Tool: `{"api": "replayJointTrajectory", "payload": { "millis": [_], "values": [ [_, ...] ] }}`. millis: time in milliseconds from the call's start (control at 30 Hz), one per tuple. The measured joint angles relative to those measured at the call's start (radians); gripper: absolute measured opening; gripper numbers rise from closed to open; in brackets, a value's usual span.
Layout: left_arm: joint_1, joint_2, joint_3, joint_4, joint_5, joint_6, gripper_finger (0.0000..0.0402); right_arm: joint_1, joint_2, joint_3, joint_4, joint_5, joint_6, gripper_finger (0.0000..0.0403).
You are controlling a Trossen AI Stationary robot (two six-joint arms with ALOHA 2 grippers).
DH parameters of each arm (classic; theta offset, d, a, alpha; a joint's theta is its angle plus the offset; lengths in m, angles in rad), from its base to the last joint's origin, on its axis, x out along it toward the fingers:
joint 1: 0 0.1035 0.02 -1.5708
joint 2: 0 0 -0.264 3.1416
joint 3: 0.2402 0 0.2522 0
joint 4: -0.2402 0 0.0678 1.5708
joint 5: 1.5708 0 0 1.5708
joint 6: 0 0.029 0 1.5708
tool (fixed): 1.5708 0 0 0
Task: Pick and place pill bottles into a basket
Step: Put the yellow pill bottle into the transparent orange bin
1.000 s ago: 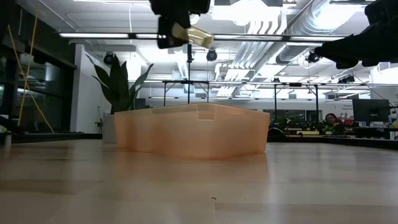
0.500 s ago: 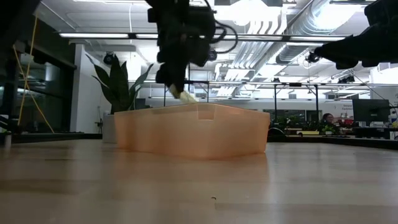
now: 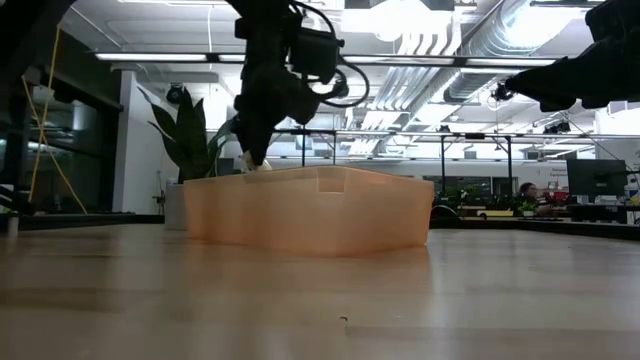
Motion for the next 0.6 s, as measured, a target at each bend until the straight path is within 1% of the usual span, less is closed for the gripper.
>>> {"api": "replayJointTrajectory", "payload": {
  "millis": [200,600],
  "values": [
    [0.000,0.000,0.000,-0.075,-0.062,-0.011,0.0165,0.000,0.000,0.000,0.000,0.000,0.000,0.0149],
    [0.000,0.000,0.000,-0.156,-0.055,-0.132,0.0165,0.000,0.000,0.000,0.000,0.000,0.000,0.0149]
  ]
}}
